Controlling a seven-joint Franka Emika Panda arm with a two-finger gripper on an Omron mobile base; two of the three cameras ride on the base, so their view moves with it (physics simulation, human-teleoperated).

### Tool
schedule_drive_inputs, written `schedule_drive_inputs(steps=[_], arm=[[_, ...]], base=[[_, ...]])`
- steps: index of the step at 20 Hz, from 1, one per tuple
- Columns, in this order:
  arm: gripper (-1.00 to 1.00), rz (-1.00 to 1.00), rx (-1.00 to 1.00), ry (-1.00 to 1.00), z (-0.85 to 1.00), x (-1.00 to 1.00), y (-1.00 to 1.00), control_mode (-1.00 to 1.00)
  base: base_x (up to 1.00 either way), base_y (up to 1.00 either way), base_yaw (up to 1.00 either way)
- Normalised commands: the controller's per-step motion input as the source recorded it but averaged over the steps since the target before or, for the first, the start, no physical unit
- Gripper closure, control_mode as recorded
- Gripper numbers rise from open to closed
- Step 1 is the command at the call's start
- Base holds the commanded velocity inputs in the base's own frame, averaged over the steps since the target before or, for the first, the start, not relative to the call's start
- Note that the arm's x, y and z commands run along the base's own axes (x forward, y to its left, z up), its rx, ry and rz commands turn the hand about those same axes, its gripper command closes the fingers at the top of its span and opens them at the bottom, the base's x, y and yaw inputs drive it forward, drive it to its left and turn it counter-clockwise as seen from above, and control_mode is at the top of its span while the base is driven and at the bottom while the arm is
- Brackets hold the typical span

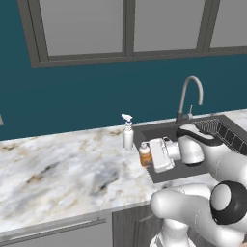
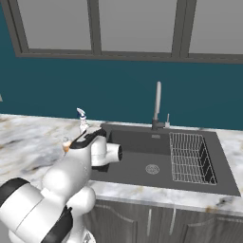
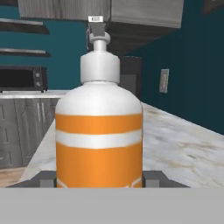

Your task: Locate and retrieve the spray and soap dispenser from the cabinet. Place them next to the sink.

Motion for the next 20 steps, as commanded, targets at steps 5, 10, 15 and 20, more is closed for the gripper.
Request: schedule_drive_inputs(steps=[5,10,15,20], arm=[[1.00,-0.05,0.00,-0.01,-0.29,0.16,0.21,-1.00],[1.00,-0.04,0.00,0.01,-0.22,0.15,0.15,-1.00],[1.00,-0.03,0.00,0.00,-0.25,0.19,0.08,-1.00],[1.00,-0.03,0.00,0.00,-0.32,0.23,0.03,-1.00]], base=[[0.00,0.00,0.00],[0.00,0.00,0.00],[0.00,0.00,0.00],[0.00,0.00,0.00]])
